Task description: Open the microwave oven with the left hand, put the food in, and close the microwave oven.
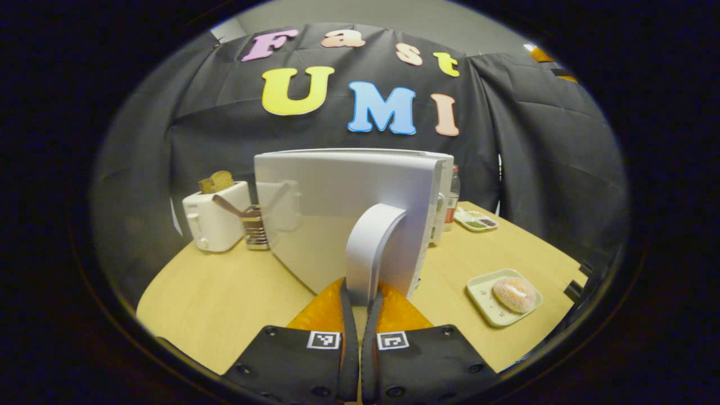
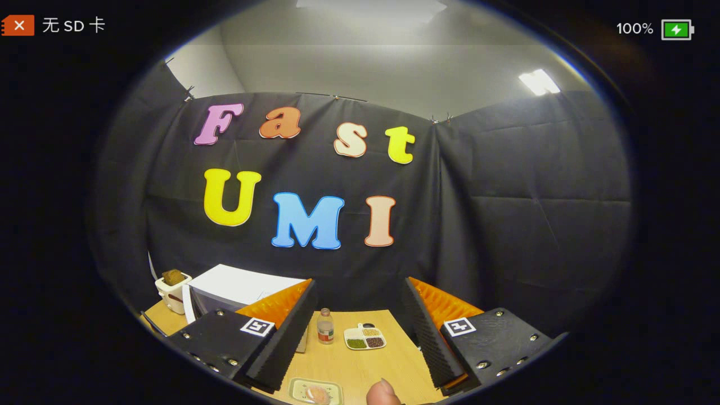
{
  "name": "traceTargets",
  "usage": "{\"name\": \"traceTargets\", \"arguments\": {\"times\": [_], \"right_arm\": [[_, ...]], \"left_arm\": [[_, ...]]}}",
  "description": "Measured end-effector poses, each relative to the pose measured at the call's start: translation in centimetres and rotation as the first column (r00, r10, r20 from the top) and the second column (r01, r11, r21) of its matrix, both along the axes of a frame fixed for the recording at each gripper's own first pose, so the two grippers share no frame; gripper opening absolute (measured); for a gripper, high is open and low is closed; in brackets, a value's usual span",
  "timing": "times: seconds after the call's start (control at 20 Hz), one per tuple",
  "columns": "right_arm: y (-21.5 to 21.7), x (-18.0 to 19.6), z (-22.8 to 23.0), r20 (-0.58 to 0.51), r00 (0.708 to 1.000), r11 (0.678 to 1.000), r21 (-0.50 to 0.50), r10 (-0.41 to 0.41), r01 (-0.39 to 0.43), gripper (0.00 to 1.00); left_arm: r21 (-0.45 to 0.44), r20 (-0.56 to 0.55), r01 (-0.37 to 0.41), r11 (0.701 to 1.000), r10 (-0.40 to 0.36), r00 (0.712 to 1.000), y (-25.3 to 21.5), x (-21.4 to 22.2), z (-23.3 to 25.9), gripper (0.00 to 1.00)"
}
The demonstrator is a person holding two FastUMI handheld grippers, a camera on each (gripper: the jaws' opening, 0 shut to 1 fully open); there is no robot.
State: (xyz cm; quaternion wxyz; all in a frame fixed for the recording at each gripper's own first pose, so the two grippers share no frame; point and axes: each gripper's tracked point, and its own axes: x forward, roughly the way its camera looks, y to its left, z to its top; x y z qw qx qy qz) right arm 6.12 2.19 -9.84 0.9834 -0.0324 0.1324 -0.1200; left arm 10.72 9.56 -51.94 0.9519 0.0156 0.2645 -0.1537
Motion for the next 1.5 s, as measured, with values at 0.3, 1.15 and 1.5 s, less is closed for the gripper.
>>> {"name": "traceTargets", "arguments": {"times": [0.3,1.15,1.5], "right_arm": [[4.0,1.5,-4.3,-0.083,0.99,0.993,0.024,0.117,-0.115,0.94],[7.7,1.0,-18.5,-0.369,0.883,0.957,0.12,0.291,-0.266,0.94],[8.6,-1.7,-27.1,-0.511,0.786,0.935,0.127,0.349,-0.332,0.94]], "left_arm": [[0.034,-0.025,-0.183,0.983,0.184,0.983,12.5,-1.2,0.2,0.07],[-0.007,-0.129,-0.128,0.992,0.126,0.984,22.0,-2.6,0.5,0.83],[0.075,-0.061,-0.357,0.931,0.361,0.93,25.8,-8.3,6.7,0.93]]}}
